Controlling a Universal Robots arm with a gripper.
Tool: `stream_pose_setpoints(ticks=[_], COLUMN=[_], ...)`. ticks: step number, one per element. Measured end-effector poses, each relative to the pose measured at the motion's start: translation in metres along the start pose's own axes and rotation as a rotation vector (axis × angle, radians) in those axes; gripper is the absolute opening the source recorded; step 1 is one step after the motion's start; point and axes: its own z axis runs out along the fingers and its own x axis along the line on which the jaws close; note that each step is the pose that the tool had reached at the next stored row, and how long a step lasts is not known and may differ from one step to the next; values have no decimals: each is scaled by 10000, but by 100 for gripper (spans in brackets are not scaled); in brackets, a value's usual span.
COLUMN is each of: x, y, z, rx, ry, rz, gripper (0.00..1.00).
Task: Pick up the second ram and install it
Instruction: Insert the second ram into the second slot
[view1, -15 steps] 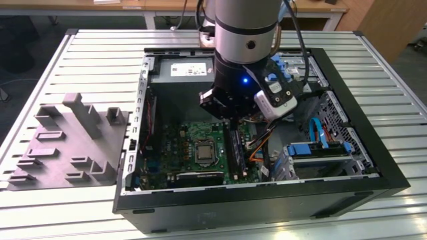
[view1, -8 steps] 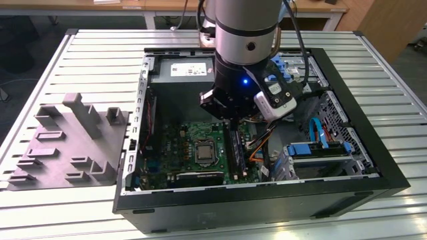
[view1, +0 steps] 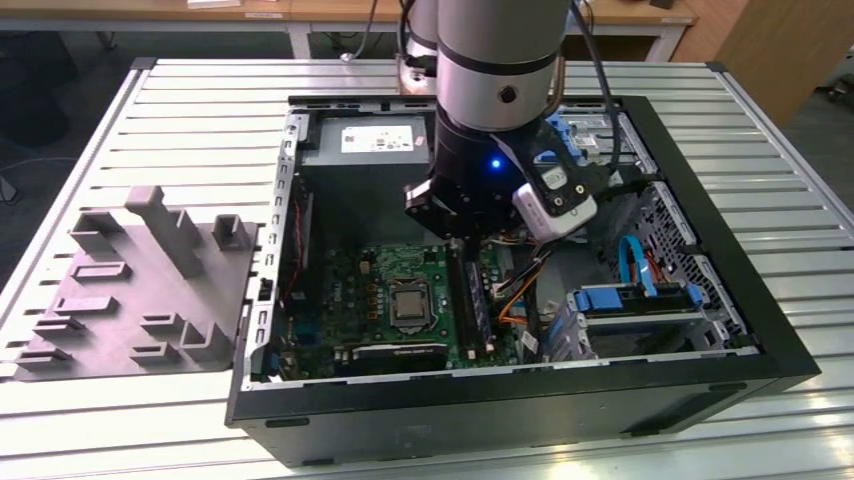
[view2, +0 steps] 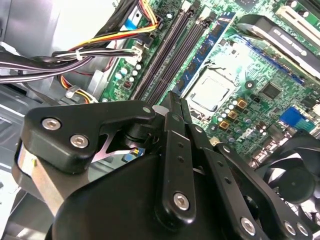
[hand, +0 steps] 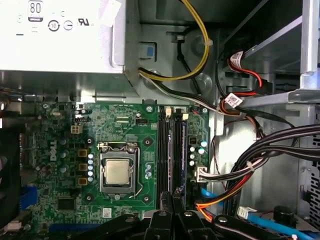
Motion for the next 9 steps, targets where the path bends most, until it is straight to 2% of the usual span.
stream_pose_setpoints(ticks=[9], x=[-41], y=[3], z=[22], rx=[-1], ry=[-1], rz=[0], gripper=[12])
